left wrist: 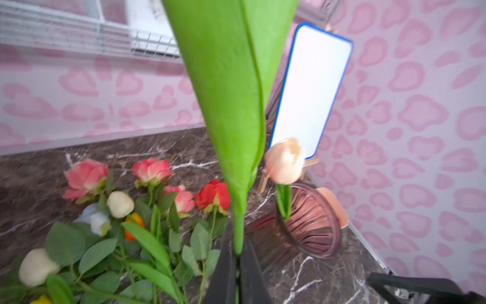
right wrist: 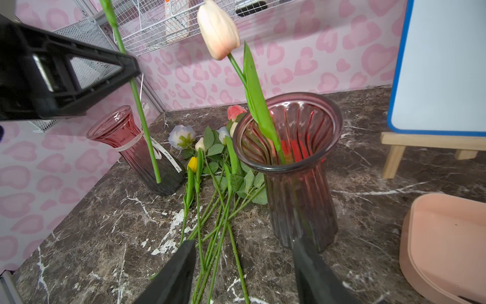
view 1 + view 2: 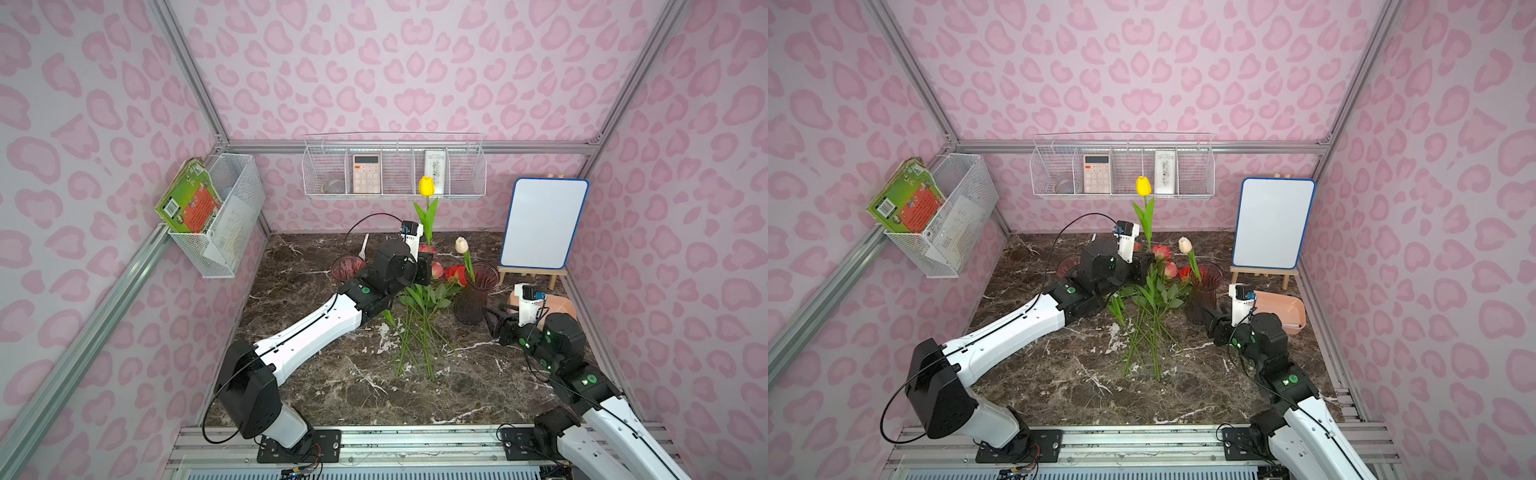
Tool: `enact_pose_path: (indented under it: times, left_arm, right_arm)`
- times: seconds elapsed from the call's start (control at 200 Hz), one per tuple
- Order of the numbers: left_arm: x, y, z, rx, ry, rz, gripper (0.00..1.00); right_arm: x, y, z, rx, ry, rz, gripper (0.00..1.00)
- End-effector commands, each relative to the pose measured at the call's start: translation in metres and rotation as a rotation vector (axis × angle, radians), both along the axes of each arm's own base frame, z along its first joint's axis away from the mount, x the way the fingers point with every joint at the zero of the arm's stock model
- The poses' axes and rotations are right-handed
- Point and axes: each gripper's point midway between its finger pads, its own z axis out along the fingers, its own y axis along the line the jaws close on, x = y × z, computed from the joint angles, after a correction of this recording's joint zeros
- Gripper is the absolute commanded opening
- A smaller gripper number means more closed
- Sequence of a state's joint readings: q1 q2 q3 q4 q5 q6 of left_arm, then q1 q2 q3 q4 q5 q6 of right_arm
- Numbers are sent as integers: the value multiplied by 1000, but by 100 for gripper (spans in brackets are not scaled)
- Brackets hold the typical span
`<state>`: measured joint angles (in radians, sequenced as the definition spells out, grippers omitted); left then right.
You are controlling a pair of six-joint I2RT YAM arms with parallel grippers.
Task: Arrange the flowers in different vases according to their variety
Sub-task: Pick up the flower at the center of the board, then insert the flower at the center of the board.
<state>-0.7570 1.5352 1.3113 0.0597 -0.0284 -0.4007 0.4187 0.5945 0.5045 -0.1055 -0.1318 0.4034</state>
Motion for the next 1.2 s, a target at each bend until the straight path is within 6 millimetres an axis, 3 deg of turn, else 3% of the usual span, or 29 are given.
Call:
enact_pose_path:
  times: [0.0, 0.145, 0.175, 0.185, 0.215, 0.345, 0.585, 0.85, 0.965, 1.01, 1.155, 1.195]
  left_arm:
    - [-5, -16, 47, -86, -161, -28, 0]
    - [-8, -45, 76, -122, -235, -88, 0]
    - [-7, -52, 71, -117, -228, -101, 0]
    - [-8, -54, 82, -134, -246, -104, 0]
    - [-8, -59, 88, -146, -258, -116, 0]
    - [-1, -88, 90, -170, -319, -141, 0]
    - [15, -129, 60, -150, -301, -200, 0]
    - [23, -140, 16, -97, -264, -210, 0]
    - [12, -134, 11, -108, -222, -235, 42]
    - [3, -130, 15, -117, -214, -254, 54]
    - [-22, -104, 38, -116, -216, -256, 71]
    - [-28, -95, 29, -87, -195, -256, 73]
  right_arm:
    - [0, -2, 3, 17, -7, -16, 61]
    - [-2, -5, 2, 20, -4, -28, 62]
    - [-2, -5, 2, 21, -2, -30, 62]
    - [-2, -5, 1, 21, -1, -31, 62]
    - [-2, -5, 2, 24, 0, -31, 62]
    - [-2, -4, 2, 35, 4, -25, 62]
    - [-2, -2, -3, 36, 24, -14, 61]
    - [-3, -1, -8, 25, 35, -10, 62]
    - [-2, -1, -11, 21, 39, -11, 62]
    - [-3, -1, -11, 20, 39, -8, 62]
    - [-2, 0, -13, 17, 45, -2, 62]
    - [-2, 1, -15, 17, 49, 1, 62]
